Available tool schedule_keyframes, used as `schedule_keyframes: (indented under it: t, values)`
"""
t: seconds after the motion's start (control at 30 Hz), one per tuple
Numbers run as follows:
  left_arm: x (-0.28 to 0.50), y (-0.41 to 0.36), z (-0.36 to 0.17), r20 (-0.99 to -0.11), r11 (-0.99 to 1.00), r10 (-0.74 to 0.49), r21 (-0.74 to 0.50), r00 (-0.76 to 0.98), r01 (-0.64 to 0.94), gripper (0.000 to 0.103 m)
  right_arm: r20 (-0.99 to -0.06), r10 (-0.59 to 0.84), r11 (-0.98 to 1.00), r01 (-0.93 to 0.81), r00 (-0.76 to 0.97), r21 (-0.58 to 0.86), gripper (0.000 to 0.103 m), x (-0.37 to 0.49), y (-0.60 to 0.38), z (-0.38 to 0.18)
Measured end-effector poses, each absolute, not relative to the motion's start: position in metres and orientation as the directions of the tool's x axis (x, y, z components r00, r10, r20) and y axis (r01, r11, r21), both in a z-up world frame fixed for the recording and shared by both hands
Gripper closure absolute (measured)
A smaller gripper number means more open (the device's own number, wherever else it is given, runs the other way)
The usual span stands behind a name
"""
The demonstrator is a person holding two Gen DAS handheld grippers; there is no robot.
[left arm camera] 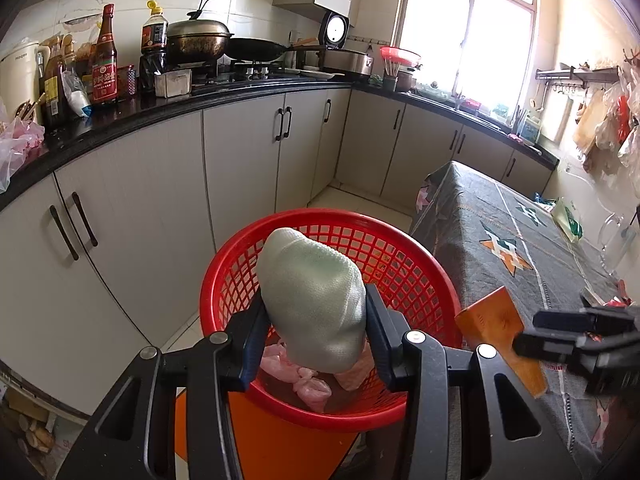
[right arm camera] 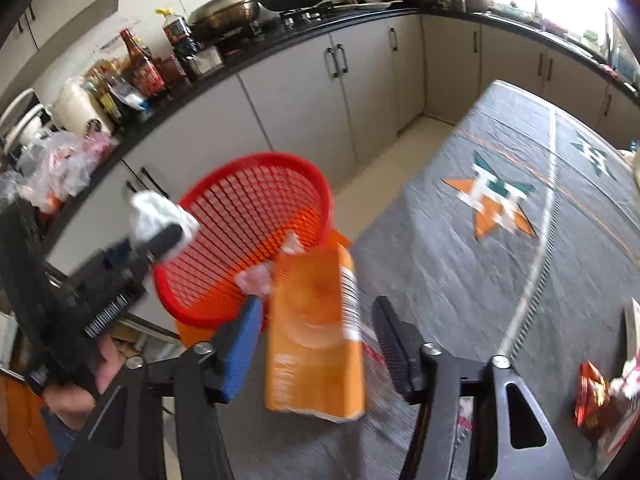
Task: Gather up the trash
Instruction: 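Carry both held items over the red basket and open both grippers, then move both tools back to the table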
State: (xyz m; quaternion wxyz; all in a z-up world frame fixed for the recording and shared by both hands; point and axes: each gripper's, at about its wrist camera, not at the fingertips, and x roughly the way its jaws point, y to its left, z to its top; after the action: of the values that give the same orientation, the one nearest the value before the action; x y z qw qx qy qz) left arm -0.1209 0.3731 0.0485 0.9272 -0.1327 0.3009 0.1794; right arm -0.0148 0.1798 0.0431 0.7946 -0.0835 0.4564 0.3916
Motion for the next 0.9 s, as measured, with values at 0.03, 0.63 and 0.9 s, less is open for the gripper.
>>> schedule_keyframes:
  t: [0.03,0.63,0.9]
  values:
    - [-0.120,0.372,0.048,-0.607,0.901,0.253,-0.136,0.753,-0.412,0.060,-0.795,0.540,0.676,-0.705,0.276,0.215,0.033,-0.017,0.180,0.039]
    - [-0.115,0.372,0.050,-0.612,0.897,0.258,-0.137,0.747,-0.421,0.058,-0.732,0.641,0.626,-0.709,0.232,0.324,0.051,-0.014,0.208,0.058]
    - [-0.116,0.380,0.058,-0.594,0.889,0.276,-0.142,0.756,-0.436,0.034,-0.659,0.713,0.609,-0.676,0.238,0.415,0.041,0.000,0.219,0.079]
